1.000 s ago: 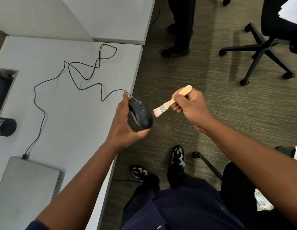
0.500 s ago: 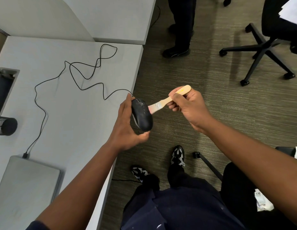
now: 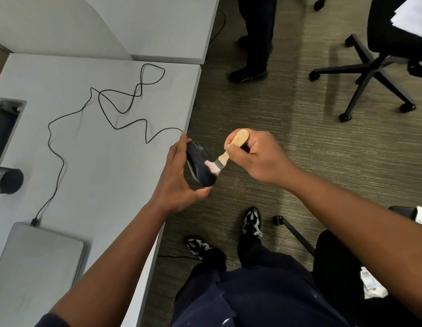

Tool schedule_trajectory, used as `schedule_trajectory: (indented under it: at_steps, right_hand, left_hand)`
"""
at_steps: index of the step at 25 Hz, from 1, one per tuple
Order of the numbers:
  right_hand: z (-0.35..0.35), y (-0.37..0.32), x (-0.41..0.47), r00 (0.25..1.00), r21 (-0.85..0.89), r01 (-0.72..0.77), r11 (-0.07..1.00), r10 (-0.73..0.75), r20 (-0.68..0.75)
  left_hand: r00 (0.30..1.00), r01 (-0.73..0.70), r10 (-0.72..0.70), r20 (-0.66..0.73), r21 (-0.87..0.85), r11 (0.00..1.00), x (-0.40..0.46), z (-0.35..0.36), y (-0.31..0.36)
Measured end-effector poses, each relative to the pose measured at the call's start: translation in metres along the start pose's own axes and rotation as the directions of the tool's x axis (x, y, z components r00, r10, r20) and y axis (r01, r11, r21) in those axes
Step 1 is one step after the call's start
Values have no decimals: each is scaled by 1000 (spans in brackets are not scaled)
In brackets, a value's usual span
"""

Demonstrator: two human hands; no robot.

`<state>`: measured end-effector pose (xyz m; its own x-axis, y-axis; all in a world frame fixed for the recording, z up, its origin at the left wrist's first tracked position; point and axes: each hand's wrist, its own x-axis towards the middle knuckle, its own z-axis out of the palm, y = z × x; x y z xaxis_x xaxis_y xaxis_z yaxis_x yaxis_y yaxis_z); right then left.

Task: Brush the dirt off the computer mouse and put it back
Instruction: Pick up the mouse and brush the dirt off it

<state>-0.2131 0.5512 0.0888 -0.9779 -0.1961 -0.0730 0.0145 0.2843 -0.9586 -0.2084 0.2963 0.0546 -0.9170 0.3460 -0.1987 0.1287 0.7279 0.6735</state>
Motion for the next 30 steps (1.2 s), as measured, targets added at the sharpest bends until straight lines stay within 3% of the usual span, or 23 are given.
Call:
schedule_trajectory:
  at_steps: [5, 12, 18, 24, 30]
  right_hand:
    - [-2, -6, 4, 993, 0, 70, 998, -70, -90]
    - [3, -2, 0, 999, -57, 5, 998, -2, 37]
    - [3, -1, 4, 986, 84, -4, 996, 18, -168]
    - [10, 10, 1, 981, -89, -59, 994, 41, -192]
    - [14, 11, 2, 978, -22, -127, 992, 121, -172]
  left_hand:
    - [1000, -6, 6, 7, 15, 1000, 0, -1, 2]
    - [1000, 5, -5, -4, 24, 1000, -5, 0, 0]
    - [1000, -4, 4, -8, 37, 999, -3, -1, 0]
    - [1000, -17, 17, -14, 14, 1000, -4, 0, 2]
    - [1000, -17, 17, 9, 7, 1000, -3, 1, 5]
